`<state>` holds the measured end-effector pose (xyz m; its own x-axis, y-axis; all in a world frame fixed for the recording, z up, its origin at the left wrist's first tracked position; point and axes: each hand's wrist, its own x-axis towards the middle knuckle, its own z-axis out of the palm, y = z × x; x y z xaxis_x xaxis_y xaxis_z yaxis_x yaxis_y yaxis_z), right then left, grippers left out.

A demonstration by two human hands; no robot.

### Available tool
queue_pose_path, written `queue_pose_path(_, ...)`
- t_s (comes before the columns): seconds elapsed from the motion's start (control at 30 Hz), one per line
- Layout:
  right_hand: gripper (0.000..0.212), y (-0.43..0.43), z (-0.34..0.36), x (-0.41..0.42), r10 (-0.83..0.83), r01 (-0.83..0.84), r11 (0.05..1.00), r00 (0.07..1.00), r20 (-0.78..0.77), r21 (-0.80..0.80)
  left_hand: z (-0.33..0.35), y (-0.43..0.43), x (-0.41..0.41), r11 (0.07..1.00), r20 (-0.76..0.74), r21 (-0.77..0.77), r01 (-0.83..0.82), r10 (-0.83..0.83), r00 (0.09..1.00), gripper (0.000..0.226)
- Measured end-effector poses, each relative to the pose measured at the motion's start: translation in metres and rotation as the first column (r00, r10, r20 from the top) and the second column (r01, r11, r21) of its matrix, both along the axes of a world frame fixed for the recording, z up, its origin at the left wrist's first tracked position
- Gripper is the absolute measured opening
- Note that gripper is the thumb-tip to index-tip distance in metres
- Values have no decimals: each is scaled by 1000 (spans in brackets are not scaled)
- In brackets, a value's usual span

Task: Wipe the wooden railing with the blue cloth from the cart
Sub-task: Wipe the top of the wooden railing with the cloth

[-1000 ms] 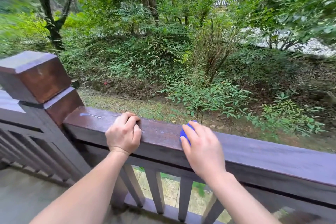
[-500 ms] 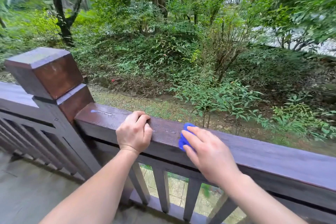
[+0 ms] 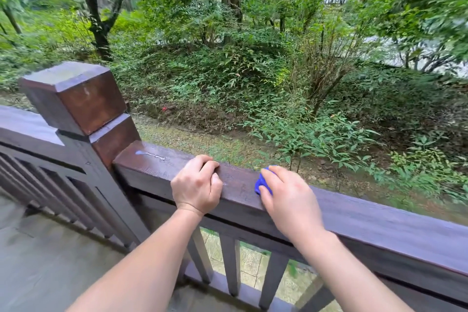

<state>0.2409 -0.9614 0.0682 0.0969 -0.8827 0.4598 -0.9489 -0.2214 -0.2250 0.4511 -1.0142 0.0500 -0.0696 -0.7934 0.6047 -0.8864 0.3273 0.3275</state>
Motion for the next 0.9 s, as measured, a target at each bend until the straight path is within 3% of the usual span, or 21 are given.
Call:
queue_pose_path(0.1,36,-6,0,45,109,-109,994,994,-22,32,0,1,1,1000,3,-3,-2,2,1000,35)
queue_pose_path(0.2,39,2,2,32,258,-258,966,965,-46,6,-2,-1,2,1000,-5,-4,12,-12,1000,34)
queue_pose_path(0.33,38,2,0,12,133,-134,991,991,-29,-1,-6,-3,5,1000,-14,3,29,-29,999,32)
queue_pose_path(0.43,33,-15,2,54,11,-11,1000,1000,5,-24,-3,-3,7,999,-28,10,39,-38,999,31)
queue_pose_path(0.63,40,-21,-2,62,260,-260,965,965,-2,-28,0,-2,14,987,-90,26,157,-155,984,34)
queue_pose_path(0.7,40,-25,-1,55,212,-212,977,977,-8,-20,-2,1,22,976,-96,1,218,-217,971,33)
queue_pose_path(0.8,40,-41,2,91,5,-5,1000,1000,26,-26,-4,-3,39,955,-44,-12,295,-295,954,26)
queue_pose_path(0.9,40,-46,3,126,93,-94,994,996,-17,-58,-8,-4,68,952,45,-46,304,-302,952,23)
